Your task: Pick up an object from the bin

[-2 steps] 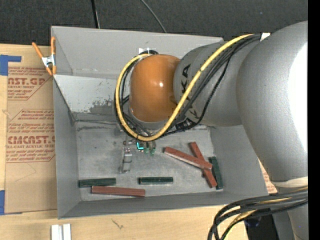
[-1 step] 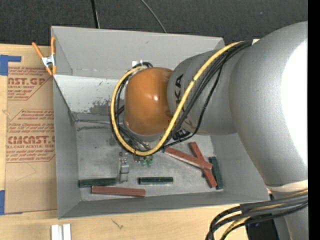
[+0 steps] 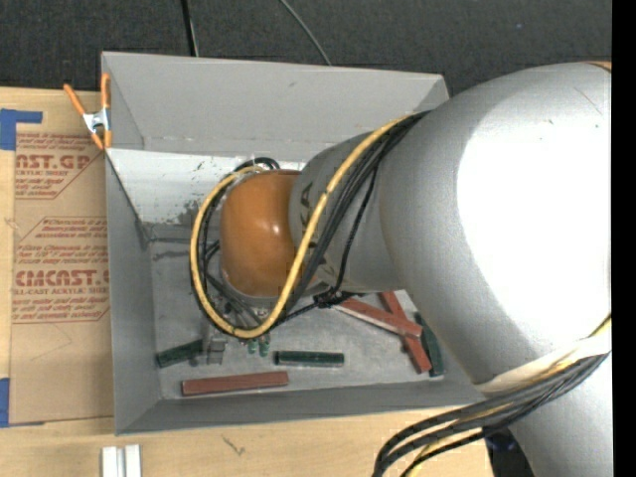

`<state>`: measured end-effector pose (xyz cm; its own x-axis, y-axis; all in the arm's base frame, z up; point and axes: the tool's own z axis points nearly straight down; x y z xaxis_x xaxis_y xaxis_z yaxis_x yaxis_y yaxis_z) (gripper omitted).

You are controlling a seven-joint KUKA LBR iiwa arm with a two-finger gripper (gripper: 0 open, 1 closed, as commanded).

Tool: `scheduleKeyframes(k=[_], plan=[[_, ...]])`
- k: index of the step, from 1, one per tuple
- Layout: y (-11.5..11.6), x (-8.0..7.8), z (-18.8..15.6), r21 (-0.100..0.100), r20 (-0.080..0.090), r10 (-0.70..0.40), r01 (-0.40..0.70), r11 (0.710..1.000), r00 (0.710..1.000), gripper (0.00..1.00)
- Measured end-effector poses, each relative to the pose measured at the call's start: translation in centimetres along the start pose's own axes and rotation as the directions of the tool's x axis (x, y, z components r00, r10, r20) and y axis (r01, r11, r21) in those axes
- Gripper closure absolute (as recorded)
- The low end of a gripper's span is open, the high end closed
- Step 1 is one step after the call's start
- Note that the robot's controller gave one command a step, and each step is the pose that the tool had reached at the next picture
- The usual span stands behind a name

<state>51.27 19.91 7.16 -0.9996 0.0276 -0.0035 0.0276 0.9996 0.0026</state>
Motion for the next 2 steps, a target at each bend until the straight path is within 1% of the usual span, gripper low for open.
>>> scheduleKeyframes(k=[1, 2], plan=[[-0.08, 0.05, 0.12, 0.001, -0.002, 0.002, -0.002, 1.0, 1.0, 0.0], [-0.08, 0.05, 0.13, 0.001, -0.002, 0.002, -0.002, 1.0, 1.0, 0.0]])
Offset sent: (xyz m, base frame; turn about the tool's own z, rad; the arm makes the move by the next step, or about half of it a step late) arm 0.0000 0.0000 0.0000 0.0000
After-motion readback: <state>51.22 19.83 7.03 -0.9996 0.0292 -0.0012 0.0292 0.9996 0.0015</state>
